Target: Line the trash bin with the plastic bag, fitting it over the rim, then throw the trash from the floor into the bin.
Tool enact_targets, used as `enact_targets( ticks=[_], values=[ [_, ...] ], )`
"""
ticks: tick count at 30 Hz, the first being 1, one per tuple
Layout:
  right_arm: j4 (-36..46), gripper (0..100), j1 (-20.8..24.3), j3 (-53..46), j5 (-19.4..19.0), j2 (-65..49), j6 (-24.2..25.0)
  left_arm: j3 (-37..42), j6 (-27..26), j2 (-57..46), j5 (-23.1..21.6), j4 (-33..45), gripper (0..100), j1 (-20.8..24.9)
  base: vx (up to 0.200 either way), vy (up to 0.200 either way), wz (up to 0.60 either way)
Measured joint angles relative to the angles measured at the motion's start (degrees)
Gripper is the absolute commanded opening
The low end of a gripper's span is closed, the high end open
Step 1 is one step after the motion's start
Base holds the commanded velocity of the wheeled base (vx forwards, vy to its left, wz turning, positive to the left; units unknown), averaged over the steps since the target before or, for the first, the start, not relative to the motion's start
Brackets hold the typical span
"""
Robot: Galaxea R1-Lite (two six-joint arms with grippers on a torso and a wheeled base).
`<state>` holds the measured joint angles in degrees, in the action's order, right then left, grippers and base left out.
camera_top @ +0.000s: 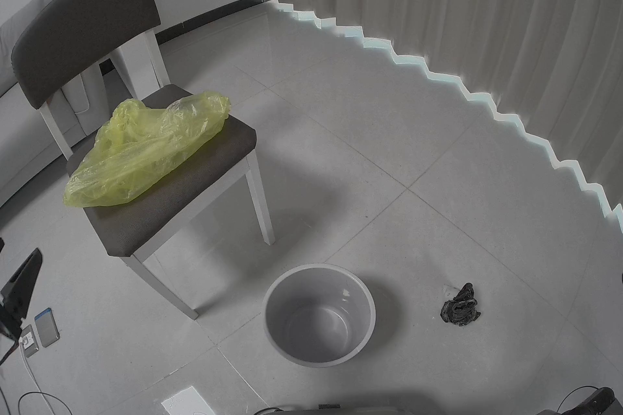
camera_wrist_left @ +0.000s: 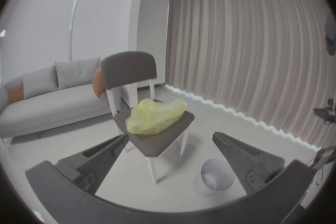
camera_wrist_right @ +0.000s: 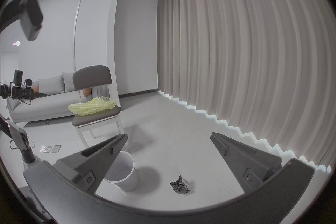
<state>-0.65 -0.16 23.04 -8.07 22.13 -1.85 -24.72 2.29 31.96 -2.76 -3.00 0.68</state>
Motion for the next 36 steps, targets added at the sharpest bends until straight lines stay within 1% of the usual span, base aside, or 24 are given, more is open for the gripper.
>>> enact_targets(
  ticks=[2,6,8,11,13,15,18,21,29,36],
  values=[
    [-0.4,100,0.2,1.6,-0.2,3.1,-0.2,-0.5,-1.0,2.9,0.3,-0.1,100,-0.3,0.0,0.0,0.0],
    [-3.8,100,1.5,5.3,-0.5,12.4,-0.3,-2.0,-5.4,13.0,2.6,-2.3,100,-1.9,0.0,0.0,0.0],
    [-6.3,100,2.2,6.2,-0.7,16.5,-0.1,-2.5,-9.5,18.4,4.8,-4.6,100,-3.5,0.0,0.0,0.0],
    [-10.6,100,3.2,6.9,-0.7,21.7,0.1,-3.3,-18.1,25.3,7.8,-9.2,100,-7.0,0.0,0.0,0.0],
    [-13.3,100,3.7,7.1,-0.8,24.5,0.4,-4.4,-22.1,29.5,9.3,-12.7,100,-9.4,0.0,0.0,0.0],
    [-14.8,100,4.1,7.3,-0.9,26.4,0.7,-5.6,-23.9,33.0,10.2,-15.1,100,-11.1,0.0,0.0,0.0],
    [-16.5,100,4.4,7.5,-0.9,28.9,1.4,-8.0,-25.6,37.9,11.2,-17.3,100,-13.2,0.0,0.0,0.0],
    [-17.2,100,4.6,7.7,-1.0,30.4,1.7,-9.3,-26.3,41.7,11.7,-17.9,100,-14.2,0.0,0.0,0.0],
    [-17.3,100,4.8,7.7,-1.1,32.1,1.8,-11.0,-26.4,47.7,11.9,-18.4,100,-14.8,0.0,0.0,0.0],
    [-17.3,100,4.8,7.5,-1.0,32.5,1.9,-15.3,-26.1,52.5,12.2,-18.5,100,-15.4,0.0,0.0,0.0]
  ],
)
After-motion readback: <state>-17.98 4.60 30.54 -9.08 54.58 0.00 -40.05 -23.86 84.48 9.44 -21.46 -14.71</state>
